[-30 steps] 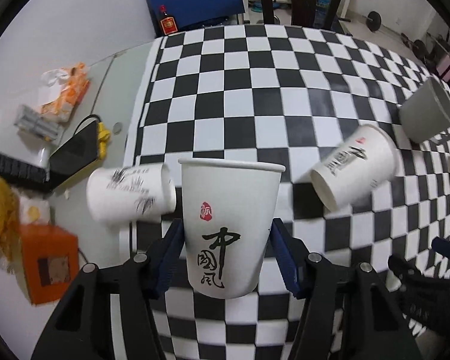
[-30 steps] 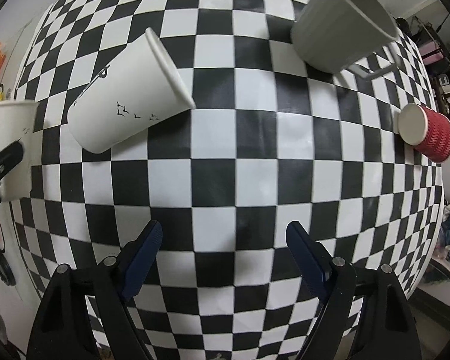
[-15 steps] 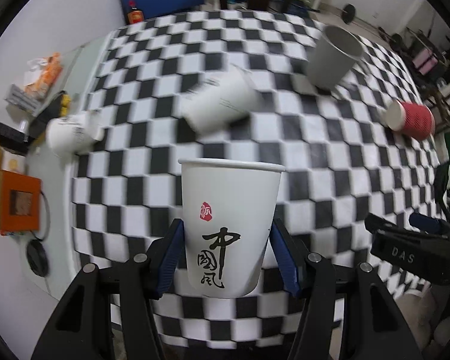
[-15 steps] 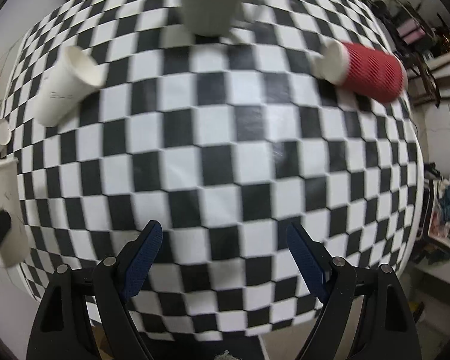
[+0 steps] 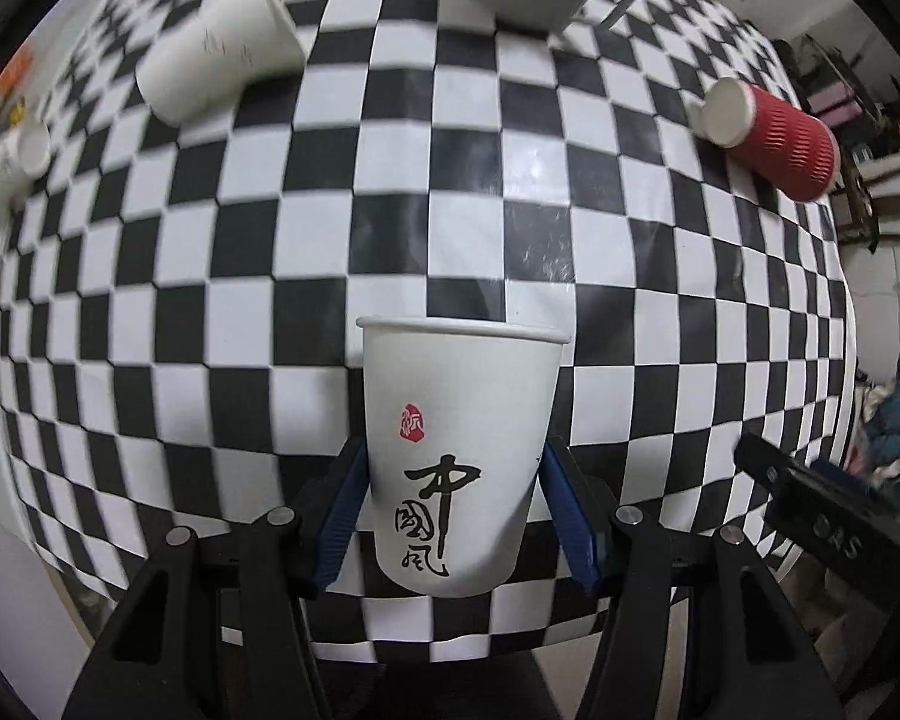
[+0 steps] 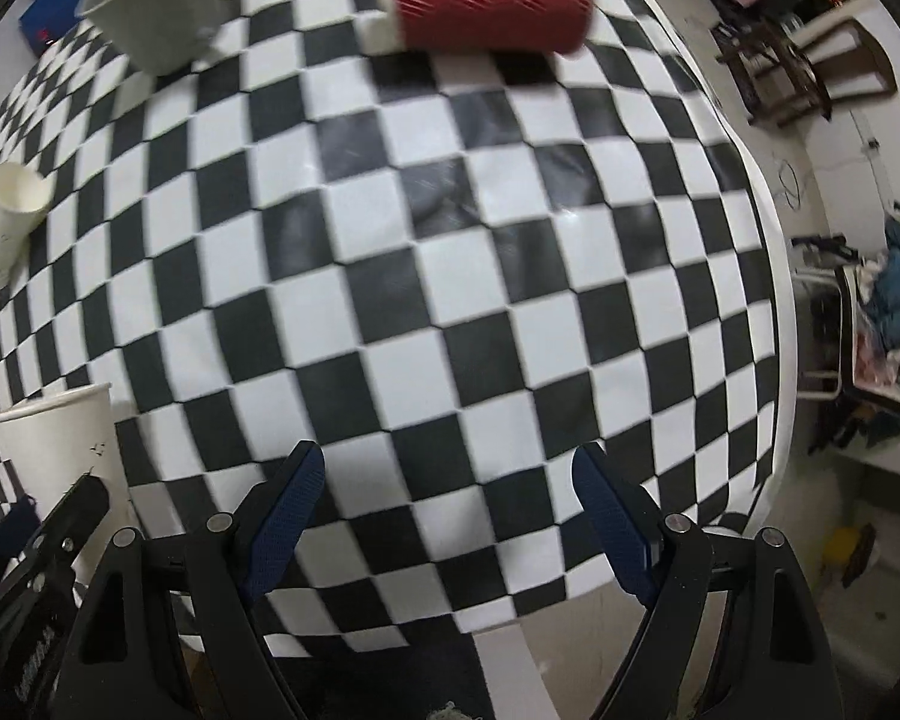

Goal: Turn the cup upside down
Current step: 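Close the left tool around the white calligraphy cup and lift it, then grasp the white cup with the right tool while the left tool releases it, then rotate the held white cup with the right tool to stand it upright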

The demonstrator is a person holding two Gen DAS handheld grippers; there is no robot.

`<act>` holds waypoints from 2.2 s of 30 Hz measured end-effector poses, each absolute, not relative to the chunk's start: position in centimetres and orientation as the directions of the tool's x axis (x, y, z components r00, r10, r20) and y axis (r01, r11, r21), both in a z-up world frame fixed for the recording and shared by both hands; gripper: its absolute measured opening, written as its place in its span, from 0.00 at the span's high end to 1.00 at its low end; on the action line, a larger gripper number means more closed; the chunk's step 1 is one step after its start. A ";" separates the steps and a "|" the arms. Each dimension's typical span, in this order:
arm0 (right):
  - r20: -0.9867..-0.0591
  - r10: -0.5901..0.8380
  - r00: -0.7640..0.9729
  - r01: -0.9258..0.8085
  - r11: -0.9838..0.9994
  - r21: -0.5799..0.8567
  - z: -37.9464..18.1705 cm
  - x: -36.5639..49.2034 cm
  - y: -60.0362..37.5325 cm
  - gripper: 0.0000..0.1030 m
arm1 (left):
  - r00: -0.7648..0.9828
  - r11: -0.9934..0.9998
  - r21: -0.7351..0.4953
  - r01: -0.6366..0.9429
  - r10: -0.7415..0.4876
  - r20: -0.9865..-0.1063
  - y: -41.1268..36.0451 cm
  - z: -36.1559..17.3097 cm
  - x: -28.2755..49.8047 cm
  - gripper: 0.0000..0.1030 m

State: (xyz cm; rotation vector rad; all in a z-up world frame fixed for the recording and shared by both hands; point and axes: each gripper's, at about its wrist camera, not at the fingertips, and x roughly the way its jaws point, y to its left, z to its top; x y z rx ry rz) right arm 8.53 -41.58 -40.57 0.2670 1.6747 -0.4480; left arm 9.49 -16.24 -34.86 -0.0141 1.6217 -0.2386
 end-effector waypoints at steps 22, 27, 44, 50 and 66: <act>-0.989 -0.050 -0.138 0.462 0.880 -0.110 -40.3 8.6 -41.7 0.16 | -0.054 0.981 -0.140 0.134 -0.134 -0.989 -15.1 -34.8 12.4 0.06; -0.993 -0.026 -0.119 0.462 0.883 -0.079 -38.6 8.6 -41.1 0.16 | 0.052 0.982 -0.133 0.135 -0.141 -0.989 -12.9 -30.4 12.9 0.04; -0.928 -0.354 0.119 -0.579 0.734 -0.355 -32.4 11.4 -20.7 0.11 | 0.203 0.989 0.115 -0.098 0.133 -0.970 0.6 -30.9 8.0 0.00; -0.785 -0.466 0.408 -0.885 0.009 -0.465 -37.7 7.4 -13.5 0.11 | 0.122 0.978 0.166 -0.127 0.182 -0.976 1.1 -35.4 7.2 0.00; -0.731 0.000 0.682 -0.111 -0.988 -0.104 -46.8 -0.8 -17.9 0.24 | 0.060 0.973 0.144 -0.179 0.157 -0.986 1.6 -38.3 7.8 0.00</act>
